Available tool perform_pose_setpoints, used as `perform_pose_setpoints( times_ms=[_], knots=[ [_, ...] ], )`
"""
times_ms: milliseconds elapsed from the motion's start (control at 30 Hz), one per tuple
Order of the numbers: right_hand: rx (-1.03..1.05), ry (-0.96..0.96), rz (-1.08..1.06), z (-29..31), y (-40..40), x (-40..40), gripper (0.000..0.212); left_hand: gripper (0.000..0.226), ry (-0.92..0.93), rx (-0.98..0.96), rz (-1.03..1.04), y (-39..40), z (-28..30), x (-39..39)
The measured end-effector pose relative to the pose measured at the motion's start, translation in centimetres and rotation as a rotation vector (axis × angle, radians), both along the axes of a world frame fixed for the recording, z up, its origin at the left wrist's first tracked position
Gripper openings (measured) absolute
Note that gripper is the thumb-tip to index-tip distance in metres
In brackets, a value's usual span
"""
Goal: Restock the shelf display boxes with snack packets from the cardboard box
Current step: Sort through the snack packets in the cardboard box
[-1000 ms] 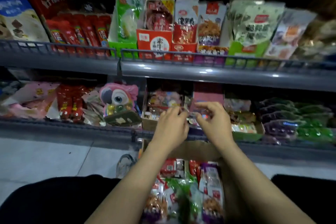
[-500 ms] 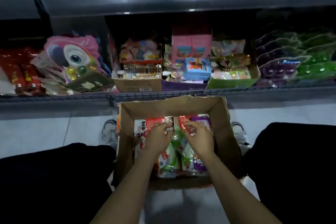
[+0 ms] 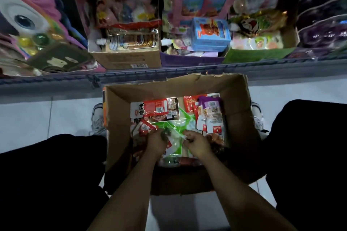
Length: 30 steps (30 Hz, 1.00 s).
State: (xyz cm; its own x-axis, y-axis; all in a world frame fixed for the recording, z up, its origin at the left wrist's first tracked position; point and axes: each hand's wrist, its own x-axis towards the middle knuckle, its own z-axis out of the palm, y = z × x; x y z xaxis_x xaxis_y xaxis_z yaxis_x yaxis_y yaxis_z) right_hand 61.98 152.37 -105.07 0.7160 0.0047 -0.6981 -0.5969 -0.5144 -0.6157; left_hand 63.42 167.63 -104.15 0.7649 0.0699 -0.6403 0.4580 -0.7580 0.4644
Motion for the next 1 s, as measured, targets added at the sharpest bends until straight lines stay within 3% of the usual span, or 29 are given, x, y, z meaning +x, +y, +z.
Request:
perform_pose_setpoints(
  times_ms=[100, 233, 300, 400, 500, 667, 867, 1000],
  knots=[
    [0.025, 0.055, 0.021, -1.0, 0.7, 0.0, 0.036, 0.03, -0.008, 0.062, -0.064, 0.3, -1.1, -0.2],
    [0.053, 0.105, 0.06, -2.1, 1.6, 0.0, 0.037, 0.017, 0.091, -0.094, 0.162, 0.5, -2.8, -0.3],
    [0.058, 0.13, 0.067, -2.4, 2.1, 0.0, 0.036, 0.029, 0.085, -0.026, 0.217, 0.4, -2.6, 0.5],
    [0.065, 0.141, 0.104, -2.6, 2.6, -0.2, 0.031, 0.033, 0.147, -0.019, 0.132, 0.9, -2.5, 0.7],
    [0.044, 0.114, 0.093, -2.9, 2.8, -0.4, 0.024, 0.011, 0.173, -0.101, 0.219, 0.9, -3.0, 1.3],
    [0.031, 0.081, -0.161, -2.7, 2.0, 0.5, 0.019, 0.015, 0.08, -0.123, 0.156, 0.9, -1.6, 3.3],
    [0.129, 0.003, -0.331, 0.4, 1.1, 2.8, 0.011, 0.015, 0.017, -0.263, 0.362, 0.5, 0.8, 4.7],
    [0.165, -0.145, -0.363, 3.2, 0.7, 4.6, 0.018, 0.016, -0.042, -0.358, 0.414, -0.3, 3.7, 5.8]
  ],
)
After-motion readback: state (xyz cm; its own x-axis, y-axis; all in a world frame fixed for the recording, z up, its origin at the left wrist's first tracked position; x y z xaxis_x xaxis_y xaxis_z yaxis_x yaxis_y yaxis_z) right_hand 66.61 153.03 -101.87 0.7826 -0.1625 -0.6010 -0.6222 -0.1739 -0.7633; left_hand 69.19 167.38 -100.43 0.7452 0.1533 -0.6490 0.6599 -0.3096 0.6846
